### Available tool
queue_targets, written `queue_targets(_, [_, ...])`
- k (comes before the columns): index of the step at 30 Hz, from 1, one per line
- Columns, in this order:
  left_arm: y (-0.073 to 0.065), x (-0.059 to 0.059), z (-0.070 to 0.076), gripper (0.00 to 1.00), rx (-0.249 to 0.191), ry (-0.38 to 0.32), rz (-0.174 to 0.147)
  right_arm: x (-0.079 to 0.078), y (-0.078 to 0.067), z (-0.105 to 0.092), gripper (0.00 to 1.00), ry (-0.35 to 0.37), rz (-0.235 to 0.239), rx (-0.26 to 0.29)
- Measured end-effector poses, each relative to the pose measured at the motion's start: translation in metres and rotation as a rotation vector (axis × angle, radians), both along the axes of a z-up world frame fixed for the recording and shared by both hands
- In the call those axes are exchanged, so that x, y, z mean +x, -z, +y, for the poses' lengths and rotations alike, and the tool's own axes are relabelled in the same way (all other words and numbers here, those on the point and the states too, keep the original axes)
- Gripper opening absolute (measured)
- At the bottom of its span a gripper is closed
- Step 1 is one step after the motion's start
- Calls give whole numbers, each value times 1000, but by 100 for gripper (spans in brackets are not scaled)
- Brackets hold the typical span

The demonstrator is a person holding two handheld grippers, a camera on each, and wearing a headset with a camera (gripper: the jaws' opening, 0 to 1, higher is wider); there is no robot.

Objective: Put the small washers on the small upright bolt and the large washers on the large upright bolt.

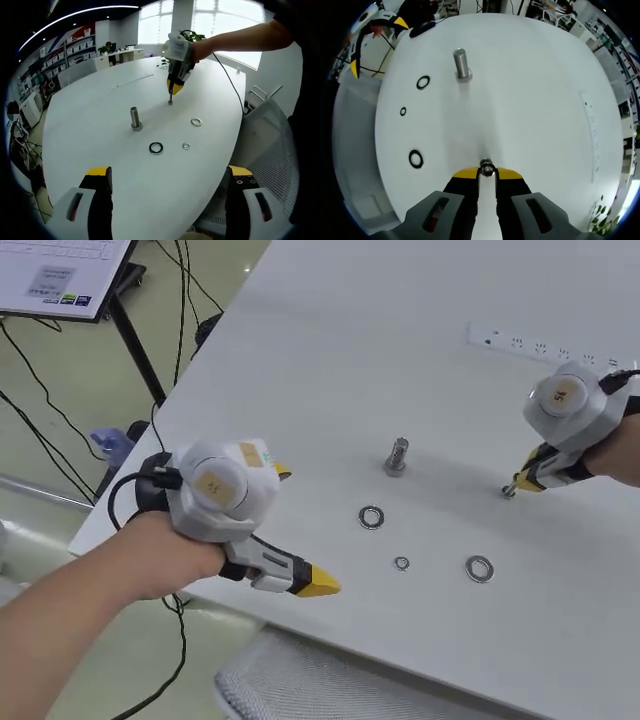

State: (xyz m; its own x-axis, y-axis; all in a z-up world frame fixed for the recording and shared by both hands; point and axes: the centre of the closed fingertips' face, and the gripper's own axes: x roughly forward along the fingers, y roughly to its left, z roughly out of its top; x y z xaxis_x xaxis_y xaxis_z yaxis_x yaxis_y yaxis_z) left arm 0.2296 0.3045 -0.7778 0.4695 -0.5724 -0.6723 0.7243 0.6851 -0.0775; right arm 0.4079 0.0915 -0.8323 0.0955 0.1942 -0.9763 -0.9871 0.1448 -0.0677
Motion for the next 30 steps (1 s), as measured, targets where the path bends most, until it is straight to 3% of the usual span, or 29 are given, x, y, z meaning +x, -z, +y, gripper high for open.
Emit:
queue_targets(17, [1, -4, -1, 92, -5, 2, 17, -2, 24, -2, 12, -11, 12, -17])
queue_targets(30, [5, -5, 1, 90, -1, 0, 22, -5, 28, 0, 12, -15, 17, -16])
